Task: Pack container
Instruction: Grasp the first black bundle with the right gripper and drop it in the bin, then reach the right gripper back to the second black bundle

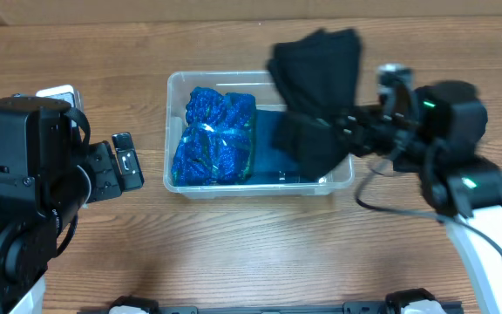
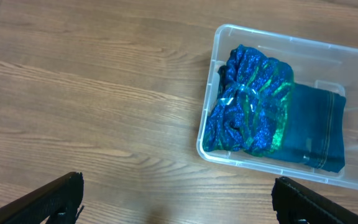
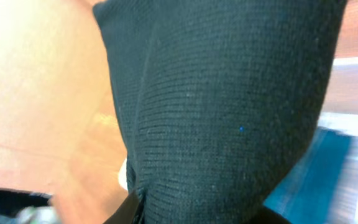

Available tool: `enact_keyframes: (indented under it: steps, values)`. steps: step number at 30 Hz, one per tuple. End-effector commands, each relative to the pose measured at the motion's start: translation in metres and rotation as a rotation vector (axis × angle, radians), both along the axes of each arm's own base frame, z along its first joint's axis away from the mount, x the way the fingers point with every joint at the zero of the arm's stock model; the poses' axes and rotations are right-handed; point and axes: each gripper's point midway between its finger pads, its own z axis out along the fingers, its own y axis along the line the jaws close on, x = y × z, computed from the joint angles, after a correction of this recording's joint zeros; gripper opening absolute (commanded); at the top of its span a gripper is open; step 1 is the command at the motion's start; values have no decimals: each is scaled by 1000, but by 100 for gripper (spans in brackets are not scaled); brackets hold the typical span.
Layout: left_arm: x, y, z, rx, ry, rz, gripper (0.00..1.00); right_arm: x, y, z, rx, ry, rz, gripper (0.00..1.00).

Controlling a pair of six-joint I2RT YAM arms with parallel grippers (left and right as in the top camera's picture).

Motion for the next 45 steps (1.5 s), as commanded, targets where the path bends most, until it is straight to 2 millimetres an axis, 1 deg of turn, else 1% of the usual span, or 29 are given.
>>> enact_keyframes:
  steps: [1, 2, 4, 5, 6, 7, 8, 10, 11, 12, 13, 14, 15, 16, 18, 20, 22, 25, 30, 31, 33, 34, 36, 37, 38, 39, 40, 43, 45]
  values:
    - [1, 4, -1, 13, 2, 13, 100, 28, 38, -52, 37, 224, -19, 4]
    - [1, 4, -1, 13, 2, 13, 100, 36, 52, -81, 38, 317, -22, 4]
    - [1, 4, -1, 13, 1, 13, 100, 44, 53, -137, -9, 509, -140, 5]
    - [1, 4, -1, 13, 1, 13, 100, 47, 47, -154, -52, 543, -189, 26]
    - [1, 4, -1, 13, 2, 13, 100, 49, 37, -165, -105, 544, -232, 37]
    - [1, 4, -1, 13, 2, 13, 100, 53, 25, -164, -169, 491, -252, 46]
    - [1, 4, -1, 13, 1, 14, 100, 53, 18, -152, -192, 438, -235, 54]
    - [1, 4, -1, 13, 1, 13, 100, 49, 1, -107, -211, 312, -213, 62]
    - [1, 4, -1, 13, 2, 14, 100, 43, -14, -75, -224, 220, -213, 71]
    - [1, 4, -1, 13, 2, 13, 100, 40, -37, -52, -227, 169, -284, 82]
    - [1, 4, -1, 13, 2, 13, 100, 38, -68, -37, -237, 139, -382, 92]
    - [1, 4, -1, 13, 1, 13, 100, 37, -104, -31, -253, 136, -494, 98]
    - [1, 4, -1, 13, 1, 13, 100, 36, -144, -34, -261, 169, -609, 100]
    - [1, 4, -1, 13, 2, 13, 100, 35, -176, -43, -262, 216, -694, 100]
    - [1, 4, -1, 13, 1, 13, 100, 38, -250, -82, -251, 355, -872, 100]
    - [1, 4, -1, 13, 2, 13, 100, 40, -302, -131, -235, 501, -972, 100]
    - [1, 4, -1, 13, 2, 13, 100, 41, -341, -179, -195, 609, -1026, 100]
    - [1, 4, -1, 13, 1, 13, 100, 47, -378, -225, -105, 632, -1017, 100]
    - [1, 4, -1, 13, 2, 13, 100, 57, -385, -275, -90, 666, -978, 100]
    - [1, 4, -1, 13, 2, 13, 100, 57, -385, -281, -87, 674, -976, 100]
    - [1, 4, -1, 13, 2, 13, 100, 66, -375, -292, -51, 672, -931, 97]
    - [1, 4, -1, 13, 2, 13, 100, 70, -372, -292, -47, 659, -919, 84]
    - [1, 4, -1, 13, 2, 13, 100, 76, -364, -289, -35, 647, -892, 34]
    - [1, 4, -1, 13, 2, 13, 100, 79, -358, -285, -1, 638, -865, 14]
    - [1, 4, -1, 13, 2, 13, 100, 81, -352, -279, 32, 627, -838, 10]
    - [1, 4, -1, 13, 2, 13, 100, 83, -348, -270, 54, 614, -821, 5]
    - [1, 4, -1, 13, 2, 13, 100, 85, -345, -252, 70, 592, -807, 4]
    - [1, 4, -1, 13, 2, 13, 100, 83, -326, -162, 75, 467, -766, 4]
    - [1, 4, -1, 13, 2, 13, 100, 80, -290, -101, 98, 340, -676, 4]
